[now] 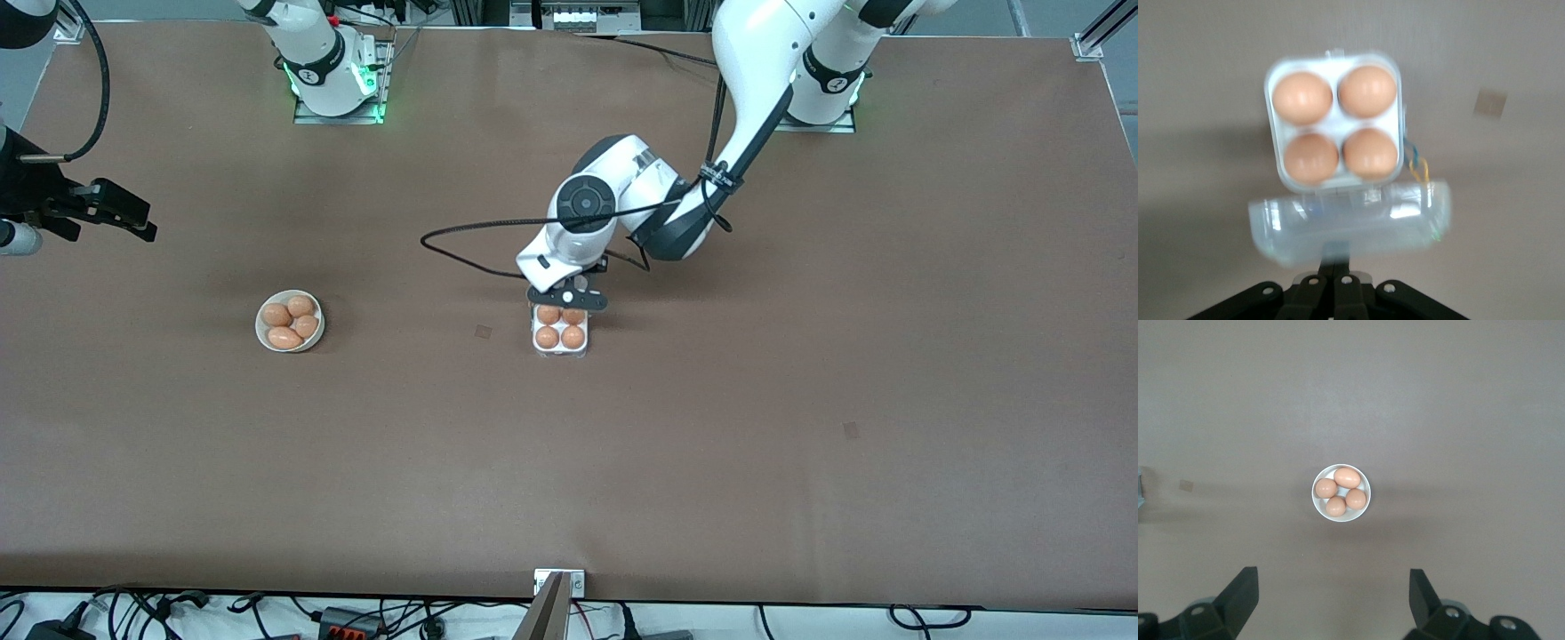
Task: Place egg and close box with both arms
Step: 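Push the box lid over the eggs with the left gripper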
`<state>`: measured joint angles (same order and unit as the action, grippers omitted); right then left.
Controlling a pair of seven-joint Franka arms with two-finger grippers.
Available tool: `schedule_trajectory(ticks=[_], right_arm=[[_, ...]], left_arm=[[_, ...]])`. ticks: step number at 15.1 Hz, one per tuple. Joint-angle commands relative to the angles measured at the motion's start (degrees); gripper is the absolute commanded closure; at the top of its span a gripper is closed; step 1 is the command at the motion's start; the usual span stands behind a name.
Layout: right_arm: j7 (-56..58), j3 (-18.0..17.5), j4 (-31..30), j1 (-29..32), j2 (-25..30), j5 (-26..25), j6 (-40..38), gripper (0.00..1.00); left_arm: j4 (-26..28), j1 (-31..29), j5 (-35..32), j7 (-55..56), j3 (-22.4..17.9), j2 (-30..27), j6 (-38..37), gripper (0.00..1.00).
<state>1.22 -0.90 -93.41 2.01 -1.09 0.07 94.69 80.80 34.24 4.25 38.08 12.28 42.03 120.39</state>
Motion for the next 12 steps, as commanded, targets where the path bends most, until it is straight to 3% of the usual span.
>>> schedule_trajectory(ticks=[1,7,12], right_arm=[[0.89,-0.5,-1.25,0.28,1.27,-0.59,-0.04,0.0],[0.8,-0.5,-1.25,0.28,1.18,-0.51,-0.12,0.0],[0.89,-0.33,-1.16,0.36,1.36,-0.51,-0.39,0.0]], left_arm=[[-8.63,0.31,-1.61,0.5,-0.95,4.81,0.19,1.0],[-8.38,-3.2,-2.05,0.15,-0.95,-0.1,-5.41,1.0],[-7.67,-8.73,-2.84,-2.13,-0.95,-8.62,-12.26,1.0]])
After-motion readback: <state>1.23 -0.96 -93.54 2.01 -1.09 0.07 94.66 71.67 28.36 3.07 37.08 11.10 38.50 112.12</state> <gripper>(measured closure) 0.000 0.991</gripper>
